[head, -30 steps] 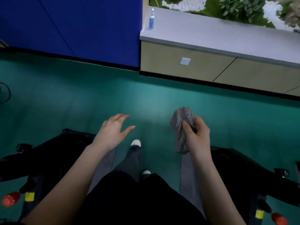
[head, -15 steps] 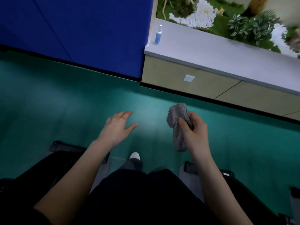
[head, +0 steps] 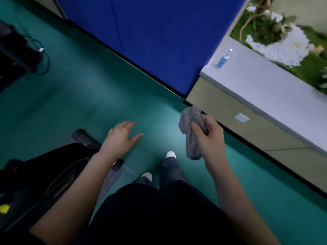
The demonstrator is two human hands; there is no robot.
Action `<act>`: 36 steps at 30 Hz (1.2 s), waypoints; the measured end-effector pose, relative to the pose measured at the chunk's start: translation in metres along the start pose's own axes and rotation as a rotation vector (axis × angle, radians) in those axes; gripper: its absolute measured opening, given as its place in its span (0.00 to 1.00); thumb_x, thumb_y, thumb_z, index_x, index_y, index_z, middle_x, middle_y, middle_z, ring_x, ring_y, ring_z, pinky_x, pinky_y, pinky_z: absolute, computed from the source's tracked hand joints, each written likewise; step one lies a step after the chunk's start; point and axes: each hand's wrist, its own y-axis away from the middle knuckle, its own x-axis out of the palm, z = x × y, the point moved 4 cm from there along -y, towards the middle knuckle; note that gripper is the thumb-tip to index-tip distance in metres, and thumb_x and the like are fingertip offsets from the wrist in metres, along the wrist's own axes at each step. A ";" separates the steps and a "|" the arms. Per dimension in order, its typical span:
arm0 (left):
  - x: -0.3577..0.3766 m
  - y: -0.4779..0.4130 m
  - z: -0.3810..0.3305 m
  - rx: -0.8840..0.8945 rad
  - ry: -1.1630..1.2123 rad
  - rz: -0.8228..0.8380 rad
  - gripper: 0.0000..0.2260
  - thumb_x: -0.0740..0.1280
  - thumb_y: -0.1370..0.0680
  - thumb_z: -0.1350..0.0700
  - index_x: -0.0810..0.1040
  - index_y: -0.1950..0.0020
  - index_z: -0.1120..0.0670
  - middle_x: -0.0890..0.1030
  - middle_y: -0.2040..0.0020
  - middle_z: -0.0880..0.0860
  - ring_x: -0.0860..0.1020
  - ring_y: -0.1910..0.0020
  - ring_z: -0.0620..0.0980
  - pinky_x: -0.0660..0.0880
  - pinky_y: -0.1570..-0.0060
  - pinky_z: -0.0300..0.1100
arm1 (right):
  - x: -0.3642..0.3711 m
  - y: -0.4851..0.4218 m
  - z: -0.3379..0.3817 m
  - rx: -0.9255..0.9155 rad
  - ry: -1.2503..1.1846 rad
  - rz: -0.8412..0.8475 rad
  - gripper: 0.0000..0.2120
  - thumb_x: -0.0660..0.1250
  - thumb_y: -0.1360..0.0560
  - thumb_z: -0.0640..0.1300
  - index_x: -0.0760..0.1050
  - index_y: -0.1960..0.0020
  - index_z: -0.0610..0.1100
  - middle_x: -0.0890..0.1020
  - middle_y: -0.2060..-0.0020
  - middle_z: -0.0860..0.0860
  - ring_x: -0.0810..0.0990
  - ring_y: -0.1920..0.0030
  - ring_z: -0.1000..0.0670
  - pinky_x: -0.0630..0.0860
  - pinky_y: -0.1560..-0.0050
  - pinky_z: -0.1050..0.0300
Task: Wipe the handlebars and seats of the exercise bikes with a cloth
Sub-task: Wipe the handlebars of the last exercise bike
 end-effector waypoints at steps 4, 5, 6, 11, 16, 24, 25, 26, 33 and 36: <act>-0.004 -0.019 -0.019 -0.092 0.029 -0.079 0.25 0.64 0.22 0.44 0.69 0.29 0.57 0.72 0.32 0.56 0.69 0.33 0.56 0.66 0.34 0.51 | -0.010 -0.055 0.011 -0.081 0.048 0.124 0.09 0.65 0.25 0.38 0.74 0.58 0.51 0.77 0.66 0.57 0.76 0.61 0.52 0.72 0.57 0.54; -0.005 -0.025 -0.026 -0.098 0.029 -0.096 0.25 0.64 0.22 0.44 0.69 0.29 0.56 0.72 0.32 0.56 0.69 0.33 0.56 0.66 0.34 0.51 | -0.014 -0.069 0.013 -0.105 0.060 0.139 0.09 0.65 0.25 0.38 0.74 0.58 0.51 0.77 0.66 0.57 0.75 0.61 0.52 0.71 0.57 0.54; -0.006 -0.031 -0.033 -0.099 0.023 -0.112 0.25 0.63 0.22 0.44 0.69 0.29 0.56 0.72 0.32 0.55 0.69 0.33 0.55 0.65 0.34 0.51 | -0.018 -0.083 0.014 -0.123 0.066 0.147 0.08 0.65 0.25 0.38 0.74 0.57 0.50 0.77 0.66 0.57 0.75 0.61 0.52 0.71 0.57 0.54; -0.019 -0.055 -0.056 -0.130 0.022 -0.214 0.24 0.62 0.21 0.43 0.68 0.29 0.54 0.71 0.31 0.53 0.66 0.31 0.54 0.60 0.33 0.49 | -0.035 -0.141 0.012 -0.083 0.031 0.186 0.07 0.64 0.24 0.37 0.77 0.52 0.47 0.81 0.60 0.53 0.79 0.57 0.50 0.74 0.53 0.52; -0.033 -0.074 -0.049 -0.212 0.045 -0.263 0.25 0.61 0.21 0.43 0.68 0.28 0.53 0.69 0.29 0.51 0.64 0.30 0.52 0.57 0.33 0.48 | -0.024 -0.188 0.015 -0.020 0.031 0.207 0.07 0.65 0.23 0.41 0.76 0.51 0.52 0.82 0.56 0.55 0.80 0.53 0.50 0.75 0.53 0.55; -0.068 -0.135 -0.009 -0.278 0.073 -0.227 0.25 0.61 0.21 0.42 0.68 0.29 0.54 0.71 0.31 0.52 0.66 0.31 0.53 0.60 0.33 0.48 | 0.054 -0.245 0.051 -0.098 0.045 0.306 0.08 0.64 0.23 0.41 0.75 0.57 0.53 0.80 0.65 0.60 0.77 0.64 0.63 0.71 0.62 0.65; -0.076 -0.146 -0.001 -0.280 0.079 -0.229 0.25 0.61 0.21 0.42 0.68 0.29 0.54 0.71 0.31 0.53 0.66 0.31 0.53 0.60 0.33 0.48 | 0.068 -0.251 0.057 -0.102 0.047 0.316 0.08 0.64 0.23 0.41 0.75 0.57 0.52 0.80 0.65 0.60 0.77 0.63 0.62 0.72 0.62 0.65; -0.086 -0.157 0.006 -0.285 0.090 -0.238 0.25 0.61 0.21 0.42 0.68 0.29 0.54 0.71 0.31 0.53 0.66 0.31 0.53 0.60 0.33 0.48 | 0.081 -0.257 0.063 -0.102 0.054 0.334 0.07 0.65 0.23 0.41 0.75 0.57 0.52 0.81 0.64 0.59 0.78 0.62 0.60 0.72 0.61 0.64; -0.146 -0.217 0.059 -0.290 0.115 -0.276 0.25 0.60 0.21 0.42 0.68 0.28 0.54 0.70 0.30 0.52 0.66 0.31 0.52 0.60 0.33 0.48 | 0.169 -0.294 0.113 -0.153 0.117 0.447 0.03 0.65 0.23 0.42 0.76 0.54 0.50 0.81 0.60 0.55 0.80 0.57 0.53 0.74 0.57 0.58; -0.163 -0.227 0.079 -0.330 0.127 -0.295 0.26 0.59 0.21 0.41 0.66 0.27 0.54 0.67 0.28 0.52 0.64 0.29 0.52 0.58 0.32 0.47 | 0.200 -0.304 0.131 -0.161 0.122 0.494 0.03 0.65 0.23 0.43 0.76 0.52 0.49 0.81 0.59 0.54 0.80 0.56 0.52 0.76 0.56 0.55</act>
